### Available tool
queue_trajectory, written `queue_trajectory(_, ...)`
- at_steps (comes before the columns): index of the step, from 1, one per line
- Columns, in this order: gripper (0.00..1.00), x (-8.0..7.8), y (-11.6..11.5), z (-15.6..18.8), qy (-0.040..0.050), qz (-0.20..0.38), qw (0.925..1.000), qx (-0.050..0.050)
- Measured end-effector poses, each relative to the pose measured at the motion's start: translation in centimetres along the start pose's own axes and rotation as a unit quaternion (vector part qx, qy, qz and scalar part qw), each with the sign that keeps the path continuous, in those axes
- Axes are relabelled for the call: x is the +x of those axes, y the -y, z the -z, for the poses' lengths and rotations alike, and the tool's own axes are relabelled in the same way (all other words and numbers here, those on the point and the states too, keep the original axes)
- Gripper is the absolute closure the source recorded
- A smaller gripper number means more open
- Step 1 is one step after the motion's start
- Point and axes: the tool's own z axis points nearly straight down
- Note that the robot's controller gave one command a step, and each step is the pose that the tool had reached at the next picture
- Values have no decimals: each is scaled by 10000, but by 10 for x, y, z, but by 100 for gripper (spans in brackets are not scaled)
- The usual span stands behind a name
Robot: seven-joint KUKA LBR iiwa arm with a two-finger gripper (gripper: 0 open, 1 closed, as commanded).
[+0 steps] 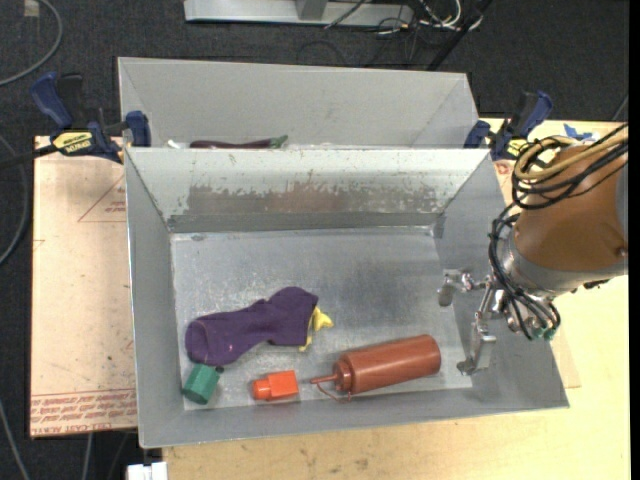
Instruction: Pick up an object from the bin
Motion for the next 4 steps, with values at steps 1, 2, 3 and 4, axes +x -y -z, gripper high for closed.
queue_trajectory(1, 0, -2, -1, 4, 36, 17, 10000, 6)
queue_trajectory(2, 0, 2, -26, -24, 66, 676, 9977, 25)
queue_trajectory(3, 0, 9, -72, -41, 12, 1405, 9901, -3)
queue_trajectory(4, 0, -6, -82, -16, 89, 1317, 9912, 25)
